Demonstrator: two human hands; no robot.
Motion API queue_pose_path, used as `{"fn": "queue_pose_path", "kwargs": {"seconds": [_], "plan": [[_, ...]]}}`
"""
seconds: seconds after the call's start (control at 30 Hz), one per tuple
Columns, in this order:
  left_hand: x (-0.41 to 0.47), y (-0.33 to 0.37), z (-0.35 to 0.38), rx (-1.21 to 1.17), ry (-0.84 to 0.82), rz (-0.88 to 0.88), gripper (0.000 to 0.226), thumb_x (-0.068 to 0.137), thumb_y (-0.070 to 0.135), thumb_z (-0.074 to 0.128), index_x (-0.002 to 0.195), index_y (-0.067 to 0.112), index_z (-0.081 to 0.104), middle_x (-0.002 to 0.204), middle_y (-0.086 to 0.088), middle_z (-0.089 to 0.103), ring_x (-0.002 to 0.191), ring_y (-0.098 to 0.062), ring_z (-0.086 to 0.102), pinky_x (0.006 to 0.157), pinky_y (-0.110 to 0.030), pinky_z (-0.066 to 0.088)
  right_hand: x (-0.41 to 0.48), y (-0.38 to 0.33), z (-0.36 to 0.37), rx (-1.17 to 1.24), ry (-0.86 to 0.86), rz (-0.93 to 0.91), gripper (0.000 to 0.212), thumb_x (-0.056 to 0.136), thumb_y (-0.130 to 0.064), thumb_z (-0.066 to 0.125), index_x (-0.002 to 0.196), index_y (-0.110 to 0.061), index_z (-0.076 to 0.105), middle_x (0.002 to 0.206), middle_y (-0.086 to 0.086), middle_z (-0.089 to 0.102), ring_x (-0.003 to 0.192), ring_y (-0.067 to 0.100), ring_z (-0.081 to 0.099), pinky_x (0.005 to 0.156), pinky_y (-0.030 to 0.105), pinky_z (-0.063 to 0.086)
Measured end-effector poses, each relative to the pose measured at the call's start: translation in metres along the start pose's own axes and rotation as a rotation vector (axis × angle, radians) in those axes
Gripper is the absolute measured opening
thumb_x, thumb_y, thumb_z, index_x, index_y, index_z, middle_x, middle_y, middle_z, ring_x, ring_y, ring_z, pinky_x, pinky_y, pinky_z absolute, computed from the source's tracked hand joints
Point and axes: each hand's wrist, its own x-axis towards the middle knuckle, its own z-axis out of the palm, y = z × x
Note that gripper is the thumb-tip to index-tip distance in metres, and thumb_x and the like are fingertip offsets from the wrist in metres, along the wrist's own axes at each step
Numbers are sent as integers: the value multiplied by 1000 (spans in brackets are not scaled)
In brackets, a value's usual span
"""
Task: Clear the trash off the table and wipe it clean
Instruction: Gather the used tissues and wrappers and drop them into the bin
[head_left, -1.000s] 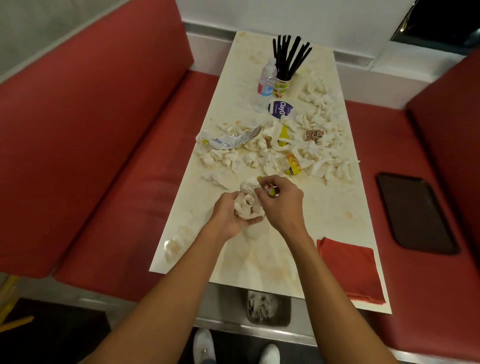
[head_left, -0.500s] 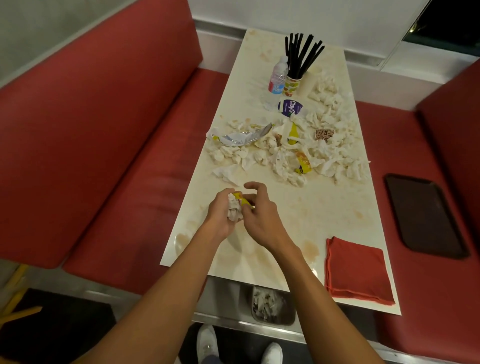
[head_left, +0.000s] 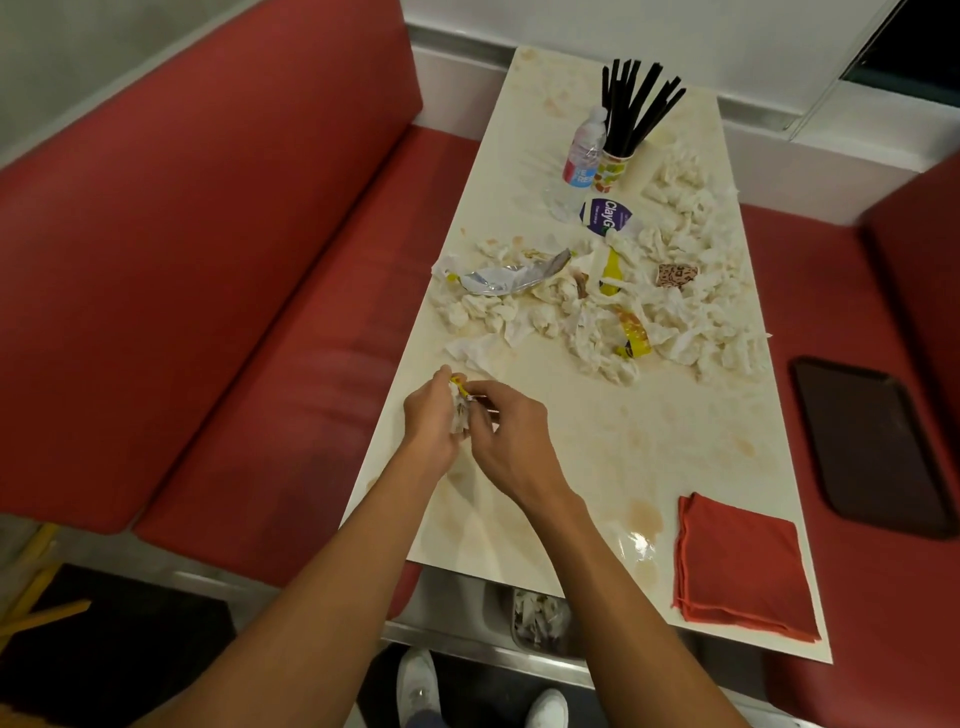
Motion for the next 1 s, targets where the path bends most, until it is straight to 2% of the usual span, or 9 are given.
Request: {"fn": "queue_pose_path", "kwargs": {"seconds": [0.1,0.2,0.27,0.4,0.57,0.7,0.8,0.9,1.0], "plan": [[7,5,-3,3,17,-9,26,102,32,65,88,11,70,78,-5,70,67,-20,70,59,-32,56,4,0,10,-50,-63,-75,39,98,-10,54,133,-14,70,127,1,70,113,12,63,100,26,51],[17,7,-10,26,61,16,25,100,33,67,89,11,69,81,-7,71,74,-23,71,69,-36,59,7,0,17,-119,-190,-16,52,92,-22,48,141,-17,65,136,2,58,129,16,45,110,28,40],[27,8,-14,56,102,45,25,101,32,66,87,11,67,80,-8,72,73,-24,72,74,-38,61,13,0,20,-160,-210,16,55,89,-27,44,139,-21,66,134,-2,51,128,17,35,112,30,36],[37,16,-19,42,130,117,25,106,25,59,85,12,58,70,-4,62,54,-15,63,58,-31,52,35,3,17,-14,-138,109,48,89,-22,45,128,-24,73,125,-5,51,125,13,36,104,13,32],[50,26,-22,68,126,158,22,106,26,62,88,14,58,64,0,57,51,-13,57,53,-28,46,72,30,23,-142,1,76,46,89,-7,56,131,-23,69,129,4,56,124,26,44,106,38,45],[56,32,-18,103,115,178,20,104,28,65,90,14,61,60,3,58,54,-14,57,56,-29,46,98,53,31,-501,-114,-1,57,94,-24,70,149,-30,55,148,11,46,128,35,40,105,48,44],[59,35,-13,102,122,188,20,104,30,65,94,13,61,58,4,58,54,-14,56,56,-29,45,106,64,38,-559,-177,-6,44,95,-31,73,138,-26,66,133,10,52,119,33,43,102,47,46],[62,36,-10,89,122,188,20,104,30,65,94,13,61,62,2,57,57,-15,56,54,-28,46,106,70,39,-503,-172,-22,29,95,-21,72,124,-15,70,120,10,55,111,32,45,96,42,47],[62,39,-8,87,121,175,20,105,29,63,93,13,60,65,1,57,53,-14,57,50,-25,47,110,72,37,-394,-119,9,17,99,-8,59,115,-7,64,115,12,59,107,30,48,93,40,46]]}}
